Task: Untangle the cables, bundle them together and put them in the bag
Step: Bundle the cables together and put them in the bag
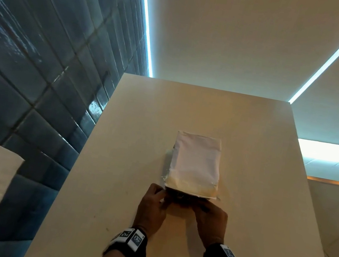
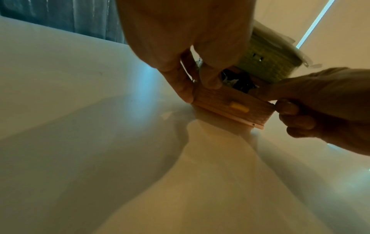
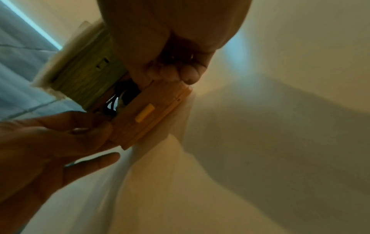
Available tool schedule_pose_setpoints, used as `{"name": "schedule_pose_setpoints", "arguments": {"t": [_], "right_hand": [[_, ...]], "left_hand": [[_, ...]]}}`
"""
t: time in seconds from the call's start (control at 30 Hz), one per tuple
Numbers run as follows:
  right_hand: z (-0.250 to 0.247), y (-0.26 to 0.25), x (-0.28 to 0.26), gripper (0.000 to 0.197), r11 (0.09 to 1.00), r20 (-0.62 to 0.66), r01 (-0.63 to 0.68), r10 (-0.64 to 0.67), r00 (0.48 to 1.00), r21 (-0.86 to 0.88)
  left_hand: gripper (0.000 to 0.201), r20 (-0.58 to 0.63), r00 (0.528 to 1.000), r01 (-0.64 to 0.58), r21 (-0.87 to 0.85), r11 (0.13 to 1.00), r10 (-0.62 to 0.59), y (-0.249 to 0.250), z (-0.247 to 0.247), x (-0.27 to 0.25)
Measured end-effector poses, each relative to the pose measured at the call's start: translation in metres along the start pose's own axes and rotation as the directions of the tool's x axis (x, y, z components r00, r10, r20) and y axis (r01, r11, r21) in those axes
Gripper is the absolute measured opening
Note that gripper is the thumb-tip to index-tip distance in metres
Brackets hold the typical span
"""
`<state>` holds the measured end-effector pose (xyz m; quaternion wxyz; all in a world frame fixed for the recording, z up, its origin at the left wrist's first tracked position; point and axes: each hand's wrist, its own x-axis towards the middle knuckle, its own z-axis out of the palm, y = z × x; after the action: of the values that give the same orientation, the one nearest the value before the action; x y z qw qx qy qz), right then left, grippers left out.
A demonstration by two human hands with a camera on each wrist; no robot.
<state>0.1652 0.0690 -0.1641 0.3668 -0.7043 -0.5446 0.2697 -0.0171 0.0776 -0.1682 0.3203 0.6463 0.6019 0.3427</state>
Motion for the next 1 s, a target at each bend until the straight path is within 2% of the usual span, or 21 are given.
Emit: {"name": "schedule_pose_setpoints", "arguments": {"t": [0.07, 0.1, 0.17, 0.2, 0.27, 0.37, 0.43, 0.53, 0.57, 0.63, 0.67, 0.73, 0.77, 0.9, 1.0], "right_hand": [[0.003, -0.003, 0.0, 0.014, 0.995, 0.047, -0.096, 0.095, 0.994, 0.016], [0.003, -0.005, 0.0, 0.011, 0.994, 0.068, -0.111, 0.111, 0.991, 0.0], [0.001, -0.006, 0.002, 0.025, 0.995, 0.104, -0.083, 0.088, 0.991, -0.051], [-0.001, -0.005, 0.002, 0.03, 0.995, 0.124, -0.065, 0.074, 0.99, -0.075], [-0.005, -0.003, 0.001, 0.03, 0.995, 0.163, -0.015, 0.031, 0.986, -0.098], [-0.009, 0.004, -0.005, 0.018, 0.994, 0.236, 0.083, -0.063, 0.97, -0.076], [-0.011, 0.005, -0.007, 0.013, 0.993, 0.223, 0.113, -0.102, 0.969, -0.038], [-0.009, 0.002, -0.002, 0.009, 0.998, 0.05, 0.036, -0.039, 0.998, 0.044], [-0.009, 0.001, 0.0, 0.018, 0.998, 0.024, -0.033, 0.032, 0.999, 0.054], [-0.01, 0.003, 0.002, 0.037, 0.983, 0.052, -0.148, 0.143, 0.988, 0.111], [-0.011, 0.006, 0.002, 0.045, 0.974, 0.079, -0.158, 0.146, 0.986, 0.163], [-0.015, 0.01, 0.004, 0.059, 0.964, 0.15, -0.139, 0.107, 0.983, 0.225], [-0.016, 0.01, 0.008, 0.06, 0.972, 0.173, -0.124, 0.089, 0.981, 0.202], [-0.018, 0.006, 0.023, 0.042, 0.983, 0.155, -0.102, 0.078, 0.985, 0.152], [-0.019, 0.004, 0.028, 0.036, 0.98, 0.193, -0.115, 0.083, 0.978, 0.161]], "left_hand": [[0.017, 0.008, 0.999, 0.054, 0.021, 0.998, -0.054, 0.007, 0.0, 0.0], [0.025, 0.012, 0.994, 0.109, 0.023, 0.994, -0.109, 0.012, 0.002, -0.001], [0.048, 0.006, 0.966, 0.259, -0.004, 0.966, -0.259, 0.025, 0.006, 0.001], [0.053, -0.007, 0.945, 0.327, 0.002, 0.945, -0.327, 0.03, 0.009, 0.003], [0.051, -0.028, 0.908, 0.42, 0.058, 0.906, -0.419, 0.031, 0.017, 0.007], [0.046, -0.06, 0.878, 0.479, 0.104, 0.872, -0.475, 0.032, 0.023, 0.011], [0.047, -0.084, 0.861, 0.509, 0.118, 0.853, -0.502, 0.034, 0.025, 0.012], [0.052, -0.143, 0.841, 0.538, 0.119, 0.834, -0.522, 0.036, 0.03, 0.012], [0.051, -0.165, 0.825, 0.558, 0.084, 0.826, -0.541, 0.035, 0.03, 0.012], [0.054, -0.148, 0.788, 0.602, -0.02, 0.798, -0.598, 0.034, 0.028, 0.015], [0.058, -0.119, 0.781, 0.61, -0.065, 0.79, -0.613, 0.033, 0.026, 0.017], [0.063, -0.085, 0.797, 0.587, -0.124, 0.8, -0.598, 0.03, 0.023, 0.022], [0.062, -0.087, 0.811, 0.565, -0.142, 0.813, -0.579, 0.028, 0.022, 0.025], [0.052, -0.096, 0.866, 0.474, -0.154, 0.867, -0.49, 0.022, 0.02, 0.038], [0.052, -0.01, 0.908, 0.414, -0.116, 0.903, -0.418, 0.021, 0.012, 0.041]]}}
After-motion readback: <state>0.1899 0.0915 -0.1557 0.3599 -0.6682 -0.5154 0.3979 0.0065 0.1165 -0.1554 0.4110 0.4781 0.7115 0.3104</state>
